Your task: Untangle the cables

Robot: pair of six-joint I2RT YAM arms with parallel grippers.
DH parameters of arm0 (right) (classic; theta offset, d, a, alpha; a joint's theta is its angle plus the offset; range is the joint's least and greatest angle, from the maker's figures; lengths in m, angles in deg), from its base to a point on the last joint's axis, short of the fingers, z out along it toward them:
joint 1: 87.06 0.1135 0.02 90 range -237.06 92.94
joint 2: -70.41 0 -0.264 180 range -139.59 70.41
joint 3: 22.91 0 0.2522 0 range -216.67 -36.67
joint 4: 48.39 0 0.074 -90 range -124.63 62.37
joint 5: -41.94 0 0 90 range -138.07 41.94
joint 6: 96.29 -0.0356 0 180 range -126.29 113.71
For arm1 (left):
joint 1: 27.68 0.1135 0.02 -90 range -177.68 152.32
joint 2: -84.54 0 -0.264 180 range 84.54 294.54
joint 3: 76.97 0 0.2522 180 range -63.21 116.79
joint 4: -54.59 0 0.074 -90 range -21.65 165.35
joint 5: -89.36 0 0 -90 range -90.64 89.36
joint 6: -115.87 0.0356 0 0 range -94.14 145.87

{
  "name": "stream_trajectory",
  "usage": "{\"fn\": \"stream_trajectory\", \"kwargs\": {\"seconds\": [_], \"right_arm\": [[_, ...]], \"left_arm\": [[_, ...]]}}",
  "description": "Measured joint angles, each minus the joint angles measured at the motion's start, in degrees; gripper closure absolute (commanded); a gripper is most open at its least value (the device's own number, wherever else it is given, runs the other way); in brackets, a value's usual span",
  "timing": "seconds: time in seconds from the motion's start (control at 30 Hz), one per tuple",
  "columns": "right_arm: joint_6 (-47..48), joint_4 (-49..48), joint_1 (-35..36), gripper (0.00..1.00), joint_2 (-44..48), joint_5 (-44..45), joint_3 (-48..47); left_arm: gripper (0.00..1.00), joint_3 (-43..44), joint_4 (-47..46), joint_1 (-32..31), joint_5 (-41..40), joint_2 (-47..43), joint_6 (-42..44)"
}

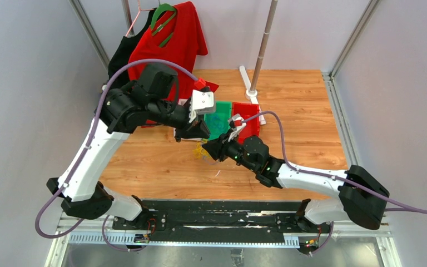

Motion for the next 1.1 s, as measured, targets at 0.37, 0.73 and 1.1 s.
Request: {"fn": "stream_trajectory", "kwargs": {"seconds": [0.37, 0.73, 1.1], "right_arm": [[-5.07, -2.01, 0.02, 0.69, -7.58, 0.98, 3.5], [-8.79, -4.72, 0.37, 0.54, -11.28, 1.68, 6.58], [-11.43, -6.25, 3.43, 0.48, -14.73, 4.04, 7.1]], "left_arm": [[1.0, 22.67, 0.94, 0.0, 0.37, 3.48, -1.31], [1.0, 32.06, -1.29, 0.0, -2.54, 5.79, 1.42], [1.0, 12.92, -38.42, 0.0, -13.11, -5.99, 8.96]]}}
